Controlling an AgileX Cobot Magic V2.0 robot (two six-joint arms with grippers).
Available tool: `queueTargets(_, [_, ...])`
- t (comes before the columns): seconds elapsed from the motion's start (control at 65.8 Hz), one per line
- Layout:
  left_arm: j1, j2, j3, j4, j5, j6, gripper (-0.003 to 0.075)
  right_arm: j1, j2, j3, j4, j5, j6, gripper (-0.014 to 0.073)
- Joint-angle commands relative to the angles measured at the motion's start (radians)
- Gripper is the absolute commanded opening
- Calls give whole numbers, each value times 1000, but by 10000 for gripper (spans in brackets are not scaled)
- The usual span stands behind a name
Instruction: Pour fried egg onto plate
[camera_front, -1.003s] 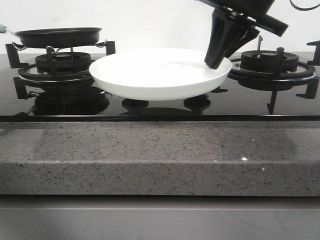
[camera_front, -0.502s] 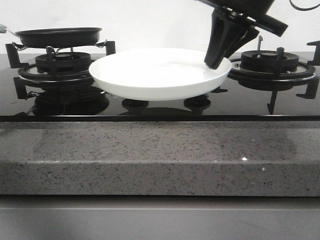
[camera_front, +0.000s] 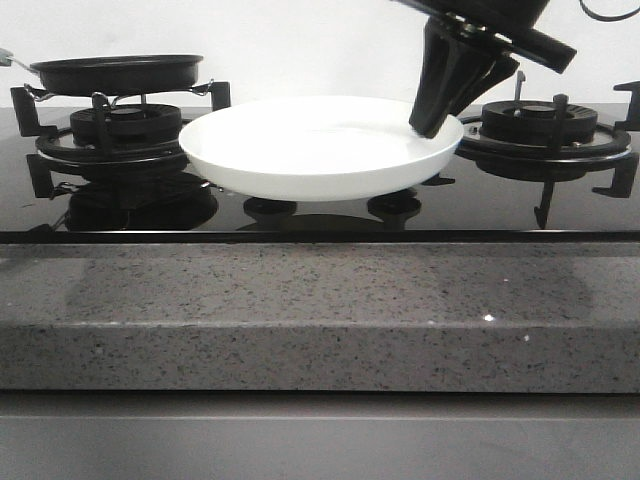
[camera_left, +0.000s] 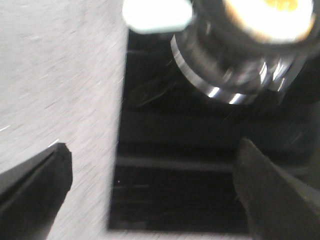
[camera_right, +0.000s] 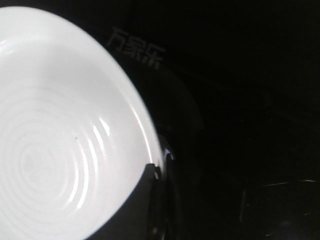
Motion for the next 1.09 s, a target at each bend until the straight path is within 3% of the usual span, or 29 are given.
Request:
queueTargets(0.0, [71,50,-71,-241,-26,88,641,-2,-57,-20,27,-25,-11,-66])
queueTargets(0.152, [154,160,-91,-513,-38,116,641,-2,-57,-20,27,-25,-11,-66])
queueTargets(0.334, [177,282,-91,-750,-55,116,641,-2,-57,-20,27,-25,-11,-66])
queueTargets(0.593, [175,421,-91,-977,-87,139,641,-2,-57,-20,27,-25,-11,-66])
queueTargets(0.775, [175,474,-91,-1057,-78,161,634,-2,-57,-20,27,-25,-11,-66])
queueTargets(1.079, [175,486,-91,-1147,-20,188,452,-2,-57,-20,27,-25,-11,-66])
